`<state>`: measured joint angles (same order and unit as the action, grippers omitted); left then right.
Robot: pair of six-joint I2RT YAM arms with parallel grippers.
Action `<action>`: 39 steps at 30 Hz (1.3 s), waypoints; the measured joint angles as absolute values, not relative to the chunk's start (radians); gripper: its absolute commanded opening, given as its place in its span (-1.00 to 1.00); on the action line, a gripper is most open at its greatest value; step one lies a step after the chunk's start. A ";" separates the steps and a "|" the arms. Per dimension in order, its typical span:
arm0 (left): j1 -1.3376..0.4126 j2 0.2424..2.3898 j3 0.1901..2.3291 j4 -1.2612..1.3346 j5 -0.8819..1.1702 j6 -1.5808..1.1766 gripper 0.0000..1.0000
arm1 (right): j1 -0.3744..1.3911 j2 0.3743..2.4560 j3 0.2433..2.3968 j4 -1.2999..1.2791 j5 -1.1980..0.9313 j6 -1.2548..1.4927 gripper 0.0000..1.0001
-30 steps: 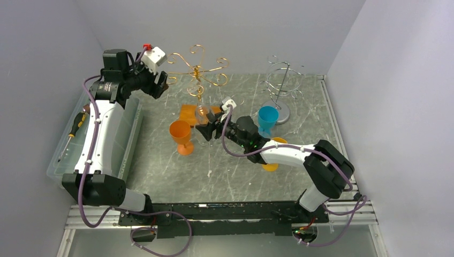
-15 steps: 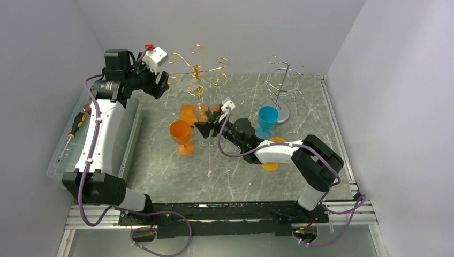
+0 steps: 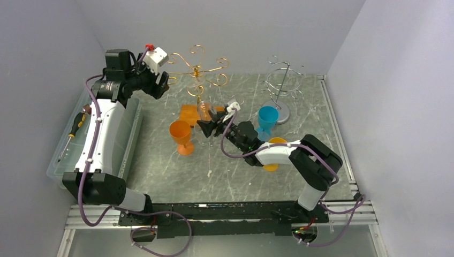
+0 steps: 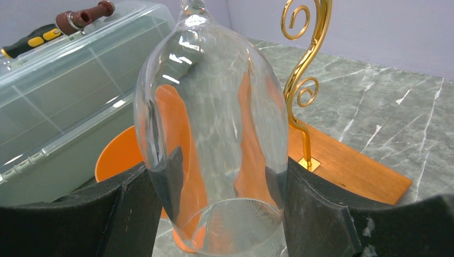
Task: Place the wine glass upside down on the wine glass rack
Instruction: Turn the wine glass upside down at the wine rack.
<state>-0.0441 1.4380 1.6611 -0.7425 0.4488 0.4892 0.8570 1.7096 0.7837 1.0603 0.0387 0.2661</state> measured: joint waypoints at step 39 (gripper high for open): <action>-0.054 1.477 1.681 -0.748 0.424 0.493 0.53 | 0.869 1.781 0.776 1.276 -0.010 0.128 -1.00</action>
<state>-0.0536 1.4769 1.6810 -0.7479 0.4236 0.4927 0.8692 1.7805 0.7757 1.2762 -0.0101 0.1276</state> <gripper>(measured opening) 0.763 0.708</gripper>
